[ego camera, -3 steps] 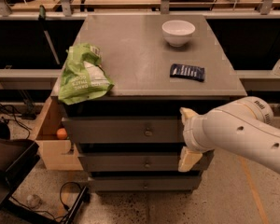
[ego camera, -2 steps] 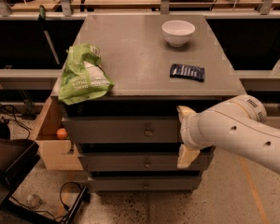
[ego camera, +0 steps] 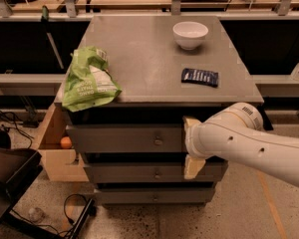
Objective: Open top drawer
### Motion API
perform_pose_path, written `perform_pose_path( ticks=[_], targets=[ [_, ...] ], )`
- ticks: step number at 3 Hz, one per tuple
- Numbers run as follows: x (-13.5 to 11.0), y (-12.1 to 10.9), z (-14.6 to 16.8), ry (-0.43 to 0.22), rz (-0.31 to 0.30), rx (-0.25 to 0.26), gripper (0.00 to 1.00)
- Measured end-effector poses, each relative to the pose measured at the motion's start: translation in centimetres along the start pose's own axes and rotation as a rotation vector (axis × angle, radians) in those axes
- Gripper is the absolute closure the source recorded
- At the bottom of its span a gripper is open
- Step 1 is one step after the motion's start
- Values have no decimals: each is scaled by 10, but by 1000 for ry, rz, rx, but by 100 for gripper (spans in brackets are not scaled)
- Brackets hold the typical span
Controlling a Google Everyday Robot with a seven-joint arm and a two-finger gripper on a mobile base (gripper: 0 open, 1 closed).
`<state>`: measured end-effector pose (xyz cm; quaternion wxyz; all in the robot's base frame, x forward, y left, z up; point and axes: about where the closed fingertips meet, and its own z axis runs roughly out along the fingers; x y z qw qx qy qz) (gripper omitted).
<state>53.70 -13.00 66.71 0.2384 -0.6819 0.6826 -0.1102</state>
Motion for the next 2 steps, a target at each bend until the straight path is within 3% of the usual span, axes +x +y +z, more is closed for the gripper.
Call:
perform_pose_path(
  ticks=[1, 2],
  targets=[
    [-1, 3, 17, 27, -1, -14, 18],
    [-1, 2, 16, 30, -1, -10, 49]
  ],
)
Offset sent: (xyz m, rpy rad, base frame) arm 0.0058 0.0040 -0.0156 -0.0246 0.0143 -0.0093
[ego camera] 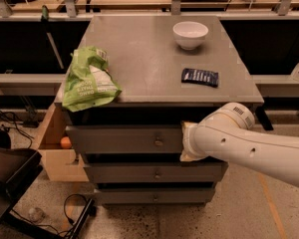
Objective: Open top drawer
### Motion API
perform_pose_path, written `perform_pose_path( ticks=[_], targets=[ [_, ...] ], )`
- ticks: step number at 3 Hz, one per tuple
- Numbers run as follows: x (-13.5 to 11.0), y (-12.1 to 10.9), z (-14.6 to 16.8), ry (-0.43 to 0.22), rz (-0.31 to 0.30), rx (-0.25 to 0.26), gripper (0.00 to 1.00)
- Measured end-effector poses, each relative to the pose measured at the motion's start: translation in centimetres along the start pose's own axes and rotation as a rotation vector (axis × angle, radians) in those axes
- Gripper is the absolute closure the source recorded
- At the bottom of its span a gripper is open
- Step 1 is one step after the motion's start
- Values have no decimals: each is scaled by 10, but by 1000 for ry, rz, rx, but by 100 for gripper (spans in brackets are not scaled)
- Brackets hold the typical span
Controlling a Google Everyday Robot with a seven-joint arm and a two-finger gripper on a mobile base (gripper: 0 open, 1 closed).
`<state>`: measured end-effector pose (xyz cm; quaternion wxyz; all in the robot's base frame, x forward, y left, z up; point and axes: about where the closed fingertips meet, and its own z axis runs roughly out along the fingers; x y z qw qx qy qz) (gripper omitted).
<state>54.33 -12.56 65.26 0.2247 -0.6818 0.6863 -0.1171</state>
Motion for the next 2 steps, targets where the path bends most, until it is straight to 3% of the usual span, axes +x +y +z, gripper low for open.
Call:
perform_pose_path(
  ticks=[2],
  targets=[
    [-1, -2, -3, 0, -1, 1, 95]
  ],
)
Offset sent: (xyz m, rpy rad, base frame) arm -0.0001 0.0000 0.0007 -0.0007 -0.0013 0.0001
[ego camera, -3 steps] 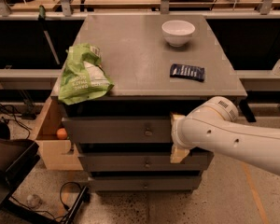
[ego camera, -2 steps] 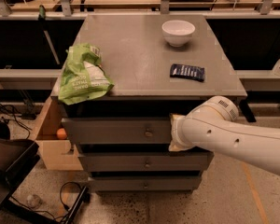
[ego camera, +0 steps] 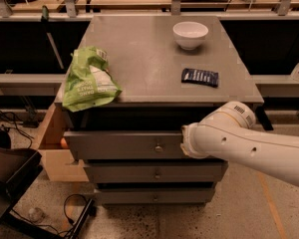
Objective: Open top drawer
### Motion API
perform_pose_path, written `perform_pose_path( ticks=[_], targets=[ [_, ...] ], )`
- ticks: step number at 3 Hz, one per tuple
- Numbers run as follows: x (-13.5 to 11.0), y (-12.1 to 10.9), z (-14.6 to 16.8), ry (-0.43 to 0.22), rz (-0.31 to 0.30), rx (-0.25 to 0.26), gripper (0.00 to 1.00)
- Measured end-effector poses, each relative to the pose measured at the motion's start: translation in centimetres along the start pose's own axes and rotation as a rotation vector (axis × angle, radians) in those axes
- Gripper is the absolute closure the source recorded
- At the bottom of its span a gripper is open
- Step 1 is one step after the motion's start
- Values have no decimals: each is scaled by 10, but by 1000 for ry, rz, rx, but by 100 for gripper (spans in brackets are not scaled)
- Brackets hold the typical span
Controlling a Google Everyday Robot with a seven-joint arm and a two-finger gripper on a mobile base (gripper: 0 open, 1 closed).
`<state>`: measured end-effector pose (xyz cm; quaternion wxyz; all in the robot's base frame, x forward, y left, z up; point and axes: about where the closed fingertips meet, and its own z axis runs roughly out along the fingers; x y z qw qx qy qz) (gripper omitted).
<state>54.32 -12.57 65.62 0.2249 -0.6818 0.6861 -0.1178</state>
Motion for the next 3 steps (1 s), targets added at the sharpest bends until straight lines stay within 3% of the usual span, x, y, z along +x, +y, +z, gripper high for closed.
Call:
perform_pose_path(
  ticks=[1, 3],
  targets=[
    [-1, -2, -3, 0, 0, 0, 100],
    [-1, -2, -4, 0, 0, 0, 100]
  ],
)
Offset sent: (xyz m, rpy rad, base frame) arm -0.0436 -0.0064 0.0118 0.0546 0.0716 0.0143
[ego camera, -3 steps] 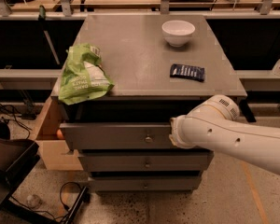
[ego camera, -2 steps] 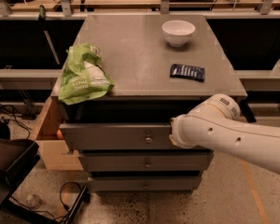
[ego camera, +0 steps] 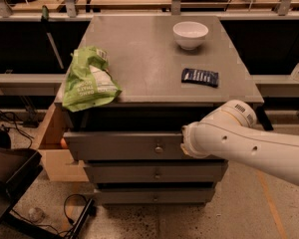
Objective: Open top drawer
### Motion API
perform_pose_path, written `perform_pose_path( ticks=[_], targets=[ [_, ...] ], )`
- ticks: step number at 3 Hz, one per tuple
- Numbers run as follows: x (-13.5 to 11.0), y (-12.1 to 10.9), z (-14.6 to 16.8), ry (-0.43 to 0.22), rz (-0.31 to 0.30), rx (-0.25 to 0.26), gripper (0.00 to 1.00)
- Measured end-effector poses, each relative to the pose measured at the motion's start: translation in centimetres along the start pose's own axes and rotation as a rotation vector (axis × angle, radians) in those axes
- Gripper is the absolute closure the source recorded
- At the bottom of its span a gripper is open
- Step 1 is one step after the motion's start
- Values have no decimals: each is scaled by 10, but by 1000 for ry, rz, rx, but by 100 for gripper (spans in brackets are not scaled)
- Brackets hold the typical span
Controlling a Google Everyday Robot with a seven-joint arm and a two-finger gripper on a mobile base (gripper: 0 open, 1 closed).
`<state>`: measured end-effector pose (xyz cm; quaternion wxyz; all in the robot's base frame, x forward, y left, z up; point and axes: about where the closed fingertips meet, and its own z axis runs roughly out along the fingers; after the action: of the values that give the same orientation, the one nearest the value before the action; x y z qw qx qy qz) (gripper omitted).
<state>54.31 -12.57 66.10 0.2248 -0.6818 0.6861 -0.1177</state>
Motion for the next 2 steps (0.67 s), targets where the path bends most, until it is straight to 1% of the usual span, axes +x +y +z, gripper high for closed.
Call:
perform_pose_path(
  ticks=[2],
  targets=[
    [0, 0, 0, 0, 0, 0, 100]
  ],
)
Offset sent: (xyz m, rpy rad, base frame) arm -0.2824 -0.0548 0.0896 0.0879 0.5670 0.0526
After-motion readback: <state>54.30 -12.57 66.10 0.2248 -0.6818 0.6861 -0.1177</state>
